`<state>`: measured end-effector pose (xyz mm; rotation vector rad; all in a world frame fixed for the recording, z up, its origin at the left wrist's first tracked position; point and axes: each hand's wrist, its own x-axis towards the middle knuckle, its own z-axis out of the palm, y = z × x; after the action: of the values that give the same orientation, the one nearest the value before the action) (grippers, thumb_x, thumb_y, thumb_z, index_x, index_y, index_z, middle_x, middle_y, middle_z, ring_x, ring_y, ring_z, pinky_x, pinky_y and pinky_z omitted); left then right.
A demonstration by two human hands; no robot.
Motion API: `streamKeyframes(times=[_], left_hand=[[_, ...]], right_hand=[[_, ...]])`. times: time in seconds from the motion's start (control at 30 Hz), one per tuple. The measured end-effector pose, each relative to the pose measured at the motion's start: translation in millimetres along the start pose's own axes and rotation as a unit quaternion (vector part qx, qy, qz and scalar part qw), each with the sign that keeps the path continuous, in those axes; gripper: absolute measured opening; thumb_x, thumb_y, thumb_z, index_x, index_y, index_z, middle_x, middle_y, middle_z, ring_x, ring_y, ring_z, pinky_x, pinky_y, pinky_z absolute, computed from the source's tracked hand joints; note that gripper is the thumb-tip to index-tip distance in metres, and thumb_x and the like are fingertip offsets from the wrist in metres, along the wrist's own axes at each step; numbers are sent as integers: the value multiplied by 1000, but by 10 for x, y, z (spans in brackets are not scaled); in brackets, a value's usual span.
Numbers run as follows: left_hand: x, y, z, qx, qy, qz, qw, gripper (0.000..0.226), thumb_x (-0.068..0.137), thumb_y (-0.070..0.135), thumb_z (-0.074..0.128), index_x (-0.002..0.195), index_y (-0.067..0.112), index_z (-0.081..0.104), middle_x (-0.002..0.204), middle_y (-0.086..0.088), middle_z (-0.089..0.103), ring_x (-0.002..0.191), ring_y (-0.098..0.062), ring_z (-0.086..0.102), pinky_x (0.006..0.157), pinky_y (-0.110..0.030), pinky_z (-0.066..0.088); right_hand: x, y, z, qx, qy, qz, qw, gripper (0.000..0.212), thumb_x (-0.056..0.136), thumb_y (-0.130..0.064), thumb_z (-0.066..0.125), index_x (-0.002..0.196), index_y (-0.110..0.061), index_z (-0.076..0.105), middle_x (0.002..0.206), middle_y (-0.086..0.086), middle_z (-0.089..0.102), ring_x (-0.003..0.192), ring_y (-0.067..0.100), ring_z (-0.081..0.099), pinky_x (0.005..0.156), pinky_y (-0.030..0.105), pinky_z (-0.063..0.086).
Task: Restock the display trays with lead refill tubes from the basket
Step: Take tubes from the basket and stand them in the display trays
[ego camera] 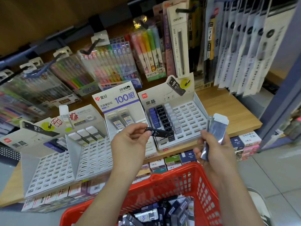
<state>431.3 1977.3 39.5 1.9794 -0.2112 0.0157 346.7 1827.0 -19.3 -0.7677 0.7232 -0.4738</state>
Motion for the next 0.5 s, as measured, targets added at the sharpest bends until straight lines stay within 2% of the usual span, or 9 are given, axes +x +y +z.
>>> streamKeyframes(times=[0.1, 0.27, 0.37, 0.5], left_hand=[[134, 64, 75, 14, -10, 21, 1000, 25, 81, 5, 72, 81, 30, 70, 74, 12, 69, 70, -1, 62, 70, -11, 50], [500, 250, 246, 74, -32, 89, 993, 19, 82, 9, 72, 88, 26, 70, 82, 15, 68, 71, 7, 60, 71, -3, 45], [742, 316, 403, 119, -39, 117, 985, 15, 82, 11, 72, 91, 23, 72, 81, 13, 68, 77, -2, 64, 78, -13, 50], [997, 316, 671, 197, -62, 165, 965, 13, 81, 12, 73, 93, 16, 72, 79, 7, 66, 75, -9, 61, 81, -23, 51]], right_hand=[[7, 8, -16, -20, 4, 0, 1000, 13, 92, -14, 66, 104, -17, 66, 75, 4, 61, 58, 11, 57, 46, 22, 47], [13, 29, -76, -36, -8, 2, 999, 12, 87, -11, 71, 98, -15, 72, 74, 3, 71, 66, 15, 64, 60, 28, 51], [29, 48, -86, -34, 0, 9, 999, 13, 84, -10, 74, 95, -15, 73, 80, 5, 75, 73, 15, 68, 59, 26, 52], [57, 64, -87, -29, 2, 22, 999, 13, 82, -13, 74, 95, -16, 73, 79, 10, 73, 68, 15, 66, 56, 27, 50]])
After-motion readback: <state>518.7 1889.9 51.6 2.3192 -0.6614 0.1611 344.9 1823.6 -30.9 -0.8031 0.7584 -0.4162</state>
